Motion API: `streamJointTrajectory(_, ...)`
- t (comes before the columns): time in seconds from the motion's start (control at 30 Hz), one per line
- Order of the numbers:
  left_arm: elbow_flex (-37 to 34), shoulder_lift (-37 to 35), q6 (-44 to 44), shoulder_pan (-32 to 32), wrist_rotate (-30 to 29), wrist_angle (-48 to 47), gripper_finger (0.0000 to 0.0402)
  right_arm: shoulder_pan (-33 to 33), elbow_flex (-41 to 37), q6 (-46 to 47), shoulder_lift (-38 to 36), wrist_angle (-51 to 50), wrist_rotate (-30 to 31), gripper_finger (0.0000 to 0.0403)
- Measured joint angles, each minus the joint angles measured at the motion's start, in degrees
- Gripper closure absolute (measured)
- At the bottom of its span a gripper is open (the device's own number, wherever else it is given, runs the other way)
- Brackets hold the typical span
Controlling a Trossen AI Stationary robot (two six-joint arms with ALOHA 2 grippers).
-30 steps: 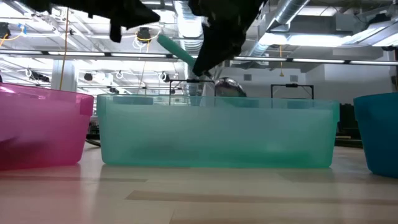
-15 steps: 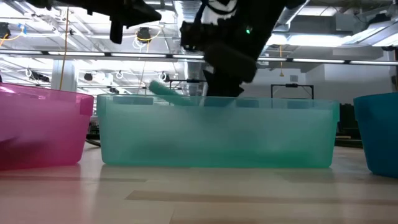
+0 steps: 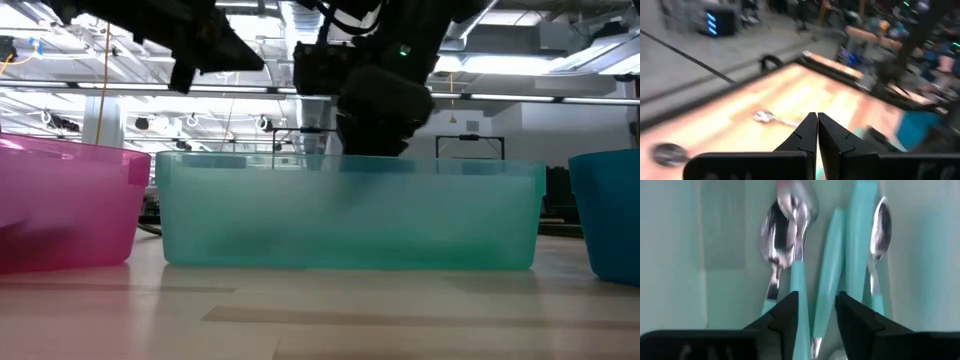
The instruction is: Sort silverware by color (type)
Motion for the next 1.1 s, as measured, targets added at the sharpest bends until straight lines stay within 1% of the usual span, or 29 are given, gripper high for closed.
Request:
streamJointTrajectory(0.07,0.0,1.64,-3.19,-0.04,3.37,0.03,0.0401,0.0,0.08,-0.4,-0.46,1.57,0.17,0.0234)
streamJointTrajectory(0.17,-0.02,3.07,-8.47,-0.2,6.92,-0.48,0.0401,0.1,1.75,-1.77,-1.83,2.87,3.05,0.0219)
streamJointTrajectory(0.27,-0.01,2.85,-11.67,-0.84,7.99,-0.04,0.0401,0.17,3.93,-2.82,-4.75,0.91,4.79,0.0215)
streamJointTrajectory(0.33,-0.01,2.48,-13.15,-1.78,6.05,-0.25,0.0401,-0.22,6.47,-2.97,-6.31,-0.63,5.03,0.0215)
streamJointTrajectory(0.4,-0.03,2.45,-12.88,-2.73,0.95,1.51,0.0401,-0.65,8.17,-4.28,-8.38,-4.43,5.31,0.0217)
streamJointTrajectory(0.47,-0.02,2.43,-10.46,-3.39,-5.38,4.37,0.0401,-1.27,10.56,-4.75,-10.05,-3.09,5.68,0.0219)
streamJointTrajectory(0.5,-0.16,2.31,-8.55,-3.43,-6.62,7.72,0.0401,-1.49,10.92,-4.7,-11.13,-2.36,5.66,0.0221)
streamJointTrajectory(0.53,-0.14,2.07,-5.89,-3.12,-6.12,12.58,0.0401,-1.62,11.41,-4.42,-11.66,-2.13,5.77,0.0222)
streamJointTrajectory(0.6,0.45,-0.29,0.51,-2.3,0.12,19.42,0.0401,-1.63,12.04,-2.21,-12.16,-0.3,7.37,0.0226)
streamJointTrajectory(0.67,3.69,-2.49,5.08,-1.62,6.92,20.35,0.0401,-1.0,11.84,-1.12,-12.21,-2.21,9.89,0.023)
streamJointTrajectory(0.7,5.7,-3.85,6.52,-1.42,8.6,17.79,0.0401,-0.92,11.6,-1.54,-11.92,-4.55,11.75,0.0231)
streamJointTrajectory(0.8,12.5,-6.47,10.64,-1.18,8.09,1.74,0.0401,-1.09,11.69,-6.12,-11.39,-4.97,16.97,0.0235)
streamJointTrajectory(0.87,15.66,-7.08,11.65,-1.09,5.62,-8.83,0.0401,-2.48,11.62,-10.46,-11.51,-3.48,20.71,0.0237)
streamJointTrajectory(0.9,16.28,-7.11,10.46,-1.11,3.71,-12.72,0.0401,-3.42,11.94,-12.05,-11.6,-0.53,20.83,0.0238)
streamJointTrajectory(0.93,16.44,-7.0,8.51,-1.12,2.36,-14.35,0.0401,-4.45,12.83,-13.39,-11.83,0.86,19.84,0.0238)
streamJointTrajectory(0.97,15.95,-6.94,6.95,-1.14,1.17,-15.38,0.0401,-5.49,14.32,-14.73,-11.98,0.21,17.97,0.0238)
streamJointTrajectory(1.03,13.15,-7.4,5.59,-0.88,-1.21,-15.92,0.0401,-7.59,18.69,-16.71,-12.24,0.1,12.4,0.0239)
streamJointTrajectory(1.1,9.37,-7.74,6.78,0.21,-1.21,-11.51,0.0401,-9.46,23.25,-19.18,-12.49,-2.89,7.92,0.0239)
